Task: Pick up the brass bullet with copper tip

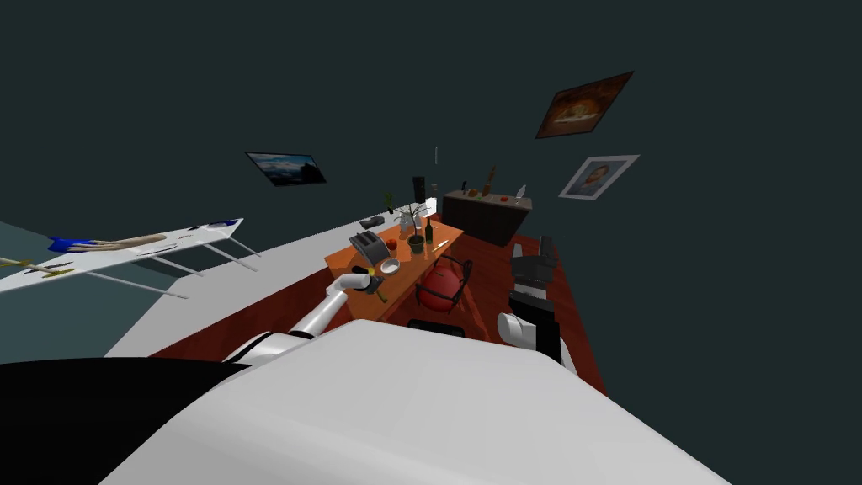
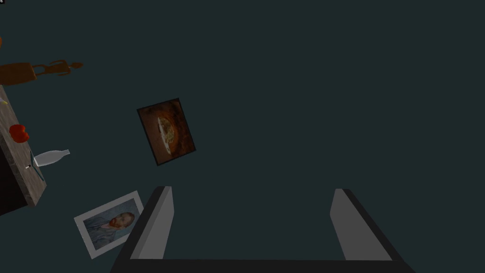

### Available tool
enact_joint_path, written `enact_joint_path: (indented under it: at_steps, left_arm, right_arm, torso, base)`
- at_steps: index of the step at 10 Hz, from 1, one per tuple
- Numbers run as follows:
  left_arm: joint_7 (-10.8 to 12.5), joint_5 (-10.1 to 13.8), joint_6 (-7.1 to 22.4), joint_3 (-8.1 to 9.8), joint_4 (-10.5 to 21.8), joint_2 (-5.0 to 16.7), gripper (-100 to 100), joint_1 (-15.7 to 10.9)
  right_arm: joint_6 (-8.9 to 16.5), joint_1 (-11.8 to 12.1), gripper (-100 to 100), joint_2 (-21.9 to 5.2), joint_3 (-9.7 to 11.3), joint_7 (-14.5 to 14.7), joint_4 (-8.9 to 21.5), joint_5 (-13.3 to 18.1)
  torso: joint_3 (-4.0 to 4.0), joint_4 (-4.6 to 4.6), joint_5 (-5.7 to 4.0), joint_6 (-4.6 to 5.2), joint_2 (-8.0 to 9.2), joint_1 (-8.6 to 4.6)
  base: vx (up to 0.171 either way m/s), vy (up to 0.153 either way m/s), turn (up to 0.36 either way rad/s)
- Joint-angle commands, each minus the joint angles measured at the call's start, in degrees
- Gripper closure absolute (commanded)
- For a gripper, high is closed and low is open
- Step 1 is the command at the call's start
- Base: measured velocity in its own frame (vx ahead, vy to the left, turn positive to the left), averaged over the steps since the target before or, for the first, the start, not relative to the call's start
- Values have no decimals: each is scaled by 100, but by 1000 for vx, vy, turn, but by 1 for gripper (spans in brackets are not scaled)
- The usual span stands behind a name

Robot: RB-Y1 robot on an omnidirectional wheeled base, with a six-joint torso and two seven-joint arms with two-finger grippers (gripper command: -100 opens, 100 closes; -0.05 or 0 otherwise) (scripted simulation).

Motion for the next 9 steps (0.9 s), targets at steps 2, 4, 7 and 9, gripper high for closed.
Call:
enact_joint_path:
  at_steps: [2,4,7,9]
  left_arm:
    - [-141,98,392,-102,501,34,-100,-160]
    - [-211,153,572,-140,716,57,-100,-224]
    - [-385,294,968,-229,1206,117,-100,-383]
    - [-467,362,1151,-268,1419,149,-100,-458]
  right_arm:
    - [0,0,0,0,0,0,0,0]
    - [0,0,0,0,0,0,0,0]
    - [0,0,0,0,0,0,0,0]
    - [0,0,0,0,0,0,0,0]
  torso:
    - [0,0,0,3,-1,-1]
    - [-1,0,0,2,-2,0]
    - [1,1,-1,1,1,-2]
    - [-1,0,-1,1,-1,-2]
  base:
    - [24,6,-90]
    - [22,9,-77]
    - [19,6,-79]
    - [24,5,-74]
